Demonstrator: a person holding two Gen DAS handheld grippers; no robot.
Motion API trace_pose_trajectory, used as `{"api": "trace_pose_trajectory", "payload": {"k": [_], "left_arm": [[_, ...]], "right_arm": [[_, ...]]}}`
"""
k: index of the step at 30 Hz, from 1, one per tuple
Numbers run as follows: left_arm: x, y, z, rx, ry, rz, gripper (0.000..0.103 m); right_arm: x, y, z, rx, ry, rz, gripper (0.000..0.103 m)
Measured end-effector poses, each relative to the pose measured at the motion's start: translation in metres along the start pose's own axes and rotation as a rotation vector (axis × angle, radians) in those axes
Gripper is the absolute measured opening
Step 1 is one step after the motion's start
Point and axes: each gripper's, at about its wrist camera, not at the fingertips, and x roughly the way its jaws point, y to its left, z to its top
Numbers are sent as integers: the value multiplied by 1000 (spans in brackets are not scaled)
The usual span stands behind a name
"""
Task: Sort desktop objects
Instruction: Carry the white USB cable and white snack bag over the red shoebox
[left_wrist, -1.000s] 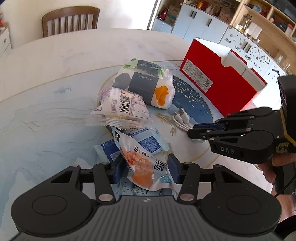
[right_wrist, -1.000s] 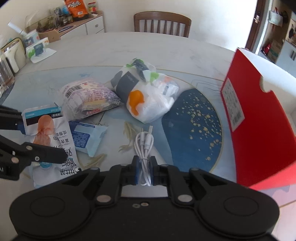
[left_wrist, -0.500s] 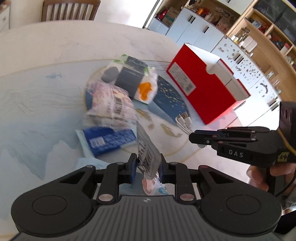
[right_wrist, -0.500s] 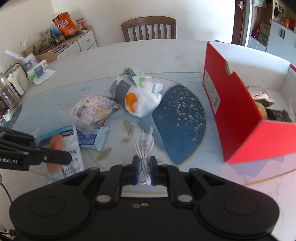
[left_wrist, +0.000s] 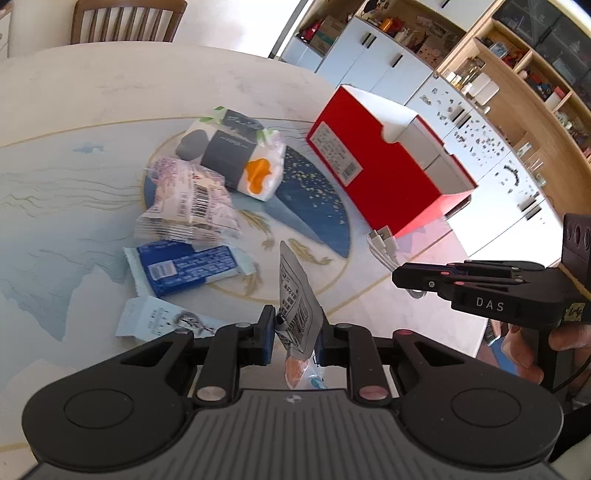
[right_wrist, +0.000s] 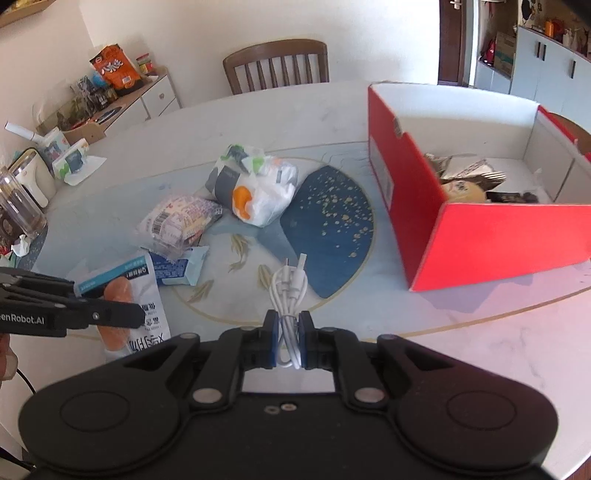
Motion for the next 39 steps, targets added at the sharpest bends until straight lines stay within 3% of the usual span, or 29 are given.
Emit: {"api": "trace_pose_trajectory", "payload": {"k": [13,27,39], "left_arm": [[-9,-44,26,54,-44,-109,19],[10,-102,74,157,-83,-199,19],[42,-156,118,234,-113,-215,19]], "right_arm": [[-37,-13,5,41,-7,-35,10],[-68,-52,25,46,-85,-109,10],[-80,-104,52,28,-138,-156,10]]}}
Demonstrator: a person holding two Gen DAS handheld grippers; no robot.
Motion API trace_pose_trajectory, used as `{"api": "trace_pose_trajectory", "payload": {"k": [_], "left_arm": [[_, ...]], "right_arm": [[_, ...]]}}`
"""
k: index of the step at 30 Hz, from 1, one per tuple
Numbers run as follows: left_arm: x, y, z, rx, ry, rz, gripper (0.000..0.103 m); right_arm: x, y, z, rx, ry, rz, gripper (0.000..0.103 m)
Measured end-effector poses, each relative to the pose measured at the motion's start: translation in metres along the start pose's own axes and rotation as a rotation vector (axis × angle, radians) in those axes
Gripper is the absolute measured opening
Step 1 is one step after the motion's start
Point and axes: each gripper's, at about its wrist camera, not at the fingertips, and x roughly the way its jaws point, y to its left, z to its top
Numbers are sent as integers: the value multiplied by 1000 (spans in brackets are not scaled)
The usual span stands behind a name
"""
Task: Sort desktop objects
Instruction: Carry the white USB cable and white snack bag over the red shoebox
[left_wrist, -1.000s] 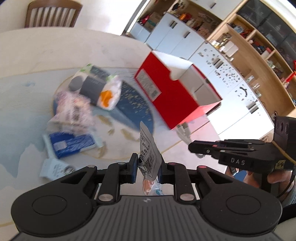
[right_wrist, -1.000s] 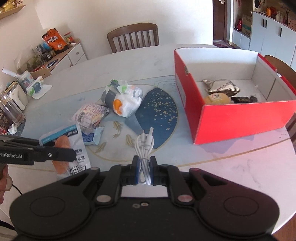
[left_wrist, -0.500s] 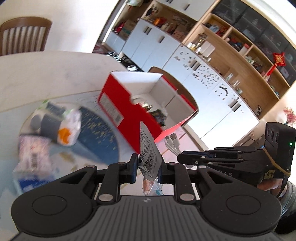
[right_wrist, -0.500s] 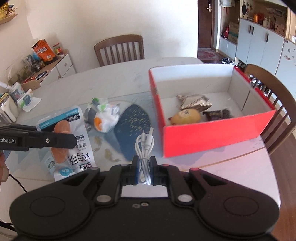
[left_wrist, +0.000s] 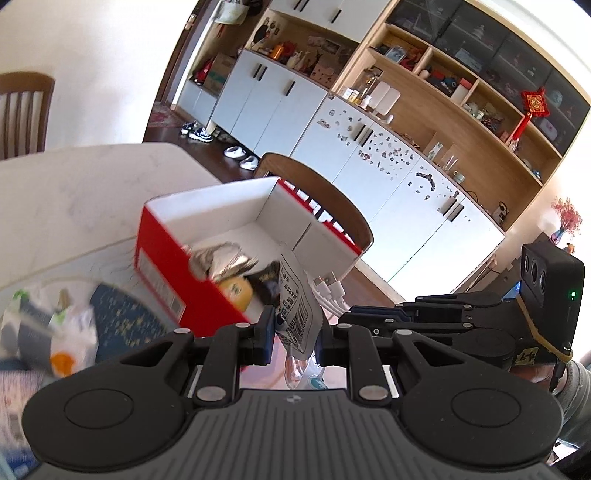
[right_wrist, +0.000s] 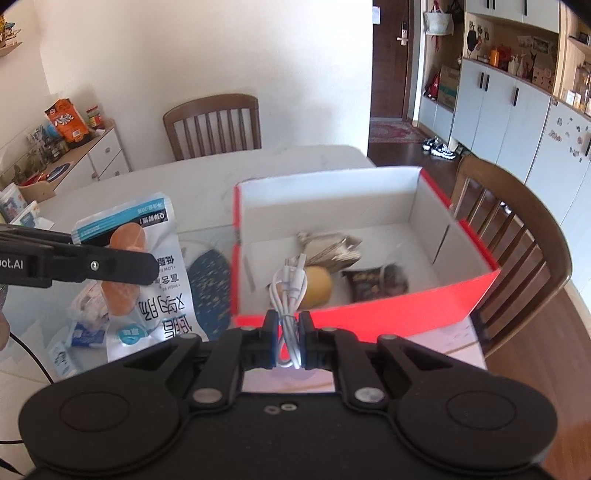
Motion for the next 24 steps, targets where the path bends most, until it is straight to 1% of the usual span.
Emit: {"api": "trace_pose_trajectory", "payload": {"k": [10,16,24], "left_arm": [[39,-12,33,14,-5,32,19],[67,-11,47,-7,10,49,19],[98,-7,66,-15,7,93,19]], "right_arm": [[6,-40,22,-20,-35,-26,10],[18,-58,31,-28,-29,-31,10],[41,-76,46,-39,-18,-43,10]]}}
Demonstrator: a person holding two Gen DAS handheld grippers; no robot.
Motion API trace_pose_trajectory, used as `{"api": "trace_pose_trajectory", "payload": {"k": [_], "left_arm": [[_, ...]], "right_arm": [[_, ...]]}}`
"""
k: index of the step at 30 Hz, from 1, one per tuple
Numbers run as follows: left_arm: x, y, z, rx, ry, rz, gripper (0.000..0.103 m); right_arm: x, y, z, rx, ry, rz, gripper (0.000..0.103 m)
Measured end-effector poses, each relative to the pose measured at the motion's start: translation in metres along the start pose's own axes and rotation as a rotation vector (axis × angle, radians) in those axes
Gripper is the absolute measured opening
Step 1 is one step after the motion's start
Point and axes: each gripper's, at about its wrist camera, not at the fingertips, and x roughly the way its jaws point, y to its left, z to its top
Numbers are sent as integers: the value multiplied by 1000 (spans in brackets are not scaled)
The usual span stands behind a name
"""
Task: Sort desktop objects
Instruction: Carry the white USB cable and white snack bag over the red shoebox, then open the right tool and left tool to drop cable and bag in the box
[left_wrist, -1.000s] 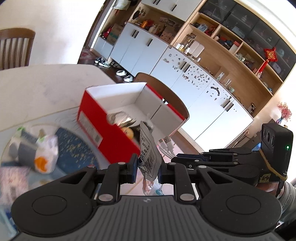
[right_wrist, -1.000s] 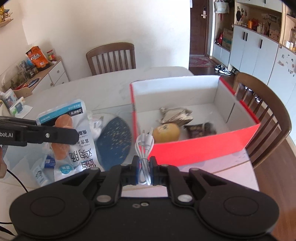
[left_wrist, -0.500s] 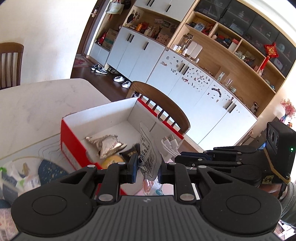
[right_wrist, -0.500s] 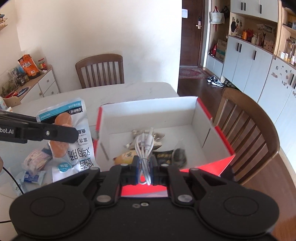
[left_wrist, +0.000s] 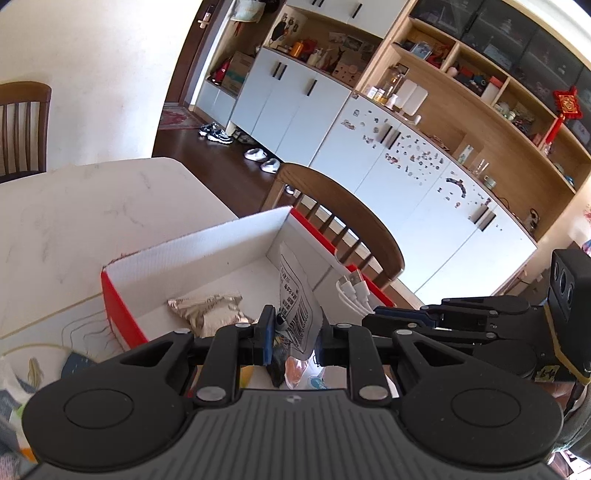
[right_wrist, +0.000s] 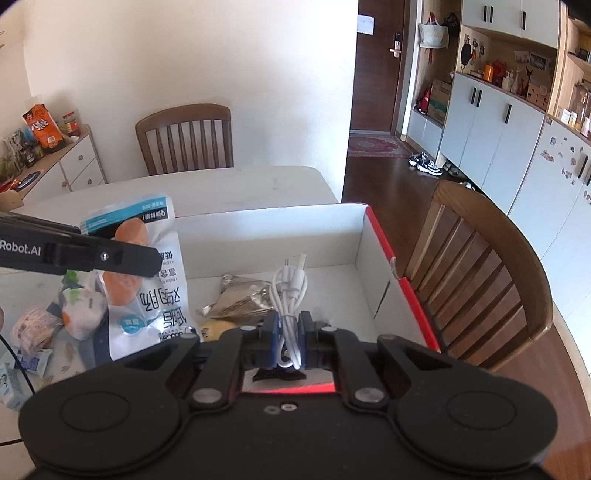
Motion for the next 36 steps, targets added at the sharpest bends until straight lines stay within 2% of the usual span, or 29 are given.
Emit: {"api": "trace_pose_trajectory", "payload": {"k": [11,19,36], "left_arm": [[46,7,11,8,56,77,19],[79,7,10,13,124,94,19],[110,8,-10,56,234,157,19]], "right_arm": [[48,-16,10,-29,46,-16,10],[82,-29,7,-41,114,-15,10],[119,-35,-4,-52,193,-9,10]]}}
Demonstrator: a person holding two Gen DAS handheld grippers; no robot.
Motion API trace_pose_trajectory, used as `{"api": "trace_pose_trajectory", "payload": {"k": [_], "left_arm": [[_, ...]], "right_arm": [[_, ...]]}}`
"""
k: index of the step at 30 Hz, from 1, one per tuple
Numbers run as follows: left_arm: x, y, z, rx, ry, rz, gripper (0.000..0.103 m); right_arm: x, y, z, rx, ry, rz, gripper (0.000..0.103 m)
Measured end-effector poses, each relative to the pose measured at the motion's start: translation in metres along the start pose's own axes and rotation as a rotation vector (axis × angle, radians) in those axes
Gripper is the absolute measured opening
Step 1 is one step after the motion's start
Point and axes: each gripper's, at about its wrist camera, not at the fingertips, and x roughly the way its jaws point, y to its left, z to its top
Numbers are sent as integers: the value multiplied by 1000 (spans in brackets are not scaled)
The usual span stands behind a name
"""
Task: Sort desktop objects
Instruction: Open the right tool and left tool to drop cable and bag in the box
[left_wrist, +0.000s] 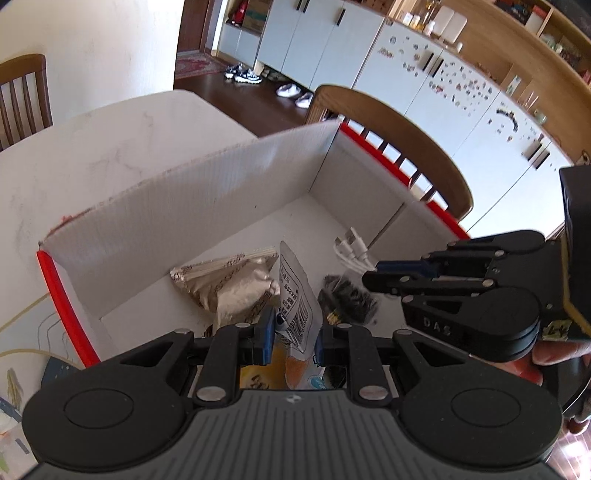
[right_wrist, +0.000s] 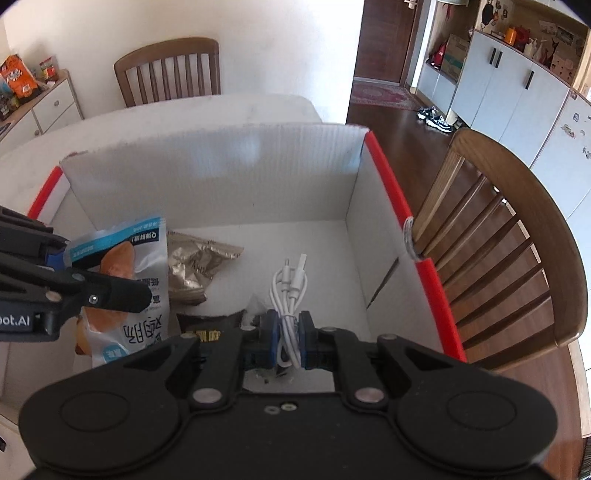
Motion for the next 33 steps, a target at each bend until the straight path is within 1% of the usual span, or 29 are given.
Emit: {"api": "trace_pose_trajectory", "payload": {"k": [4,6,8,9,10,12,16,18,19,21,23,31,33], "left_arm": [[6,0,-4,7,44,-6,19],[7,-1,-5,14,51,-7,19],[8,-1,-5,11,68,-14,20],[8,-1,-4,15,76,-20,20],[8,-3,-4,24,80,-20,20],[8,-6,-5,37,79,-5,20],[6,-9,-6,47,77,3,21],[4,-10,-5,48,71,10,33],[3,-10,-5,49,65,8,37],[-2,-11,-5,52,47,4,57],[-7,-13,-6,60,33,-5,61],[-24,-20,-12,65,0,-23,61],[-28,-22,-14,63,-11,-20,67]], "right_arm": [[3,-2,0,-1,2,3,10],[3,-3,0,3,3,7,11],[4,-4,-1,8,7,6,21],[4,-5,-1,9,9,2,22],[4,-5,-2,9,9,2,22],[3,-6,-4,14,10,3,21],[0,-8,-6,28,7,3,30],[-4,-9,-8,34,3,8,32],[-5,-10,-8,36,1,9,32],[-8,-11,-9,38,-4,8,33],[-13,-13,-9,41,-12,11,34],[-31,-13,-10,24,-38,38,36],[-35,-11,-10,15,-45,50,37]]}}
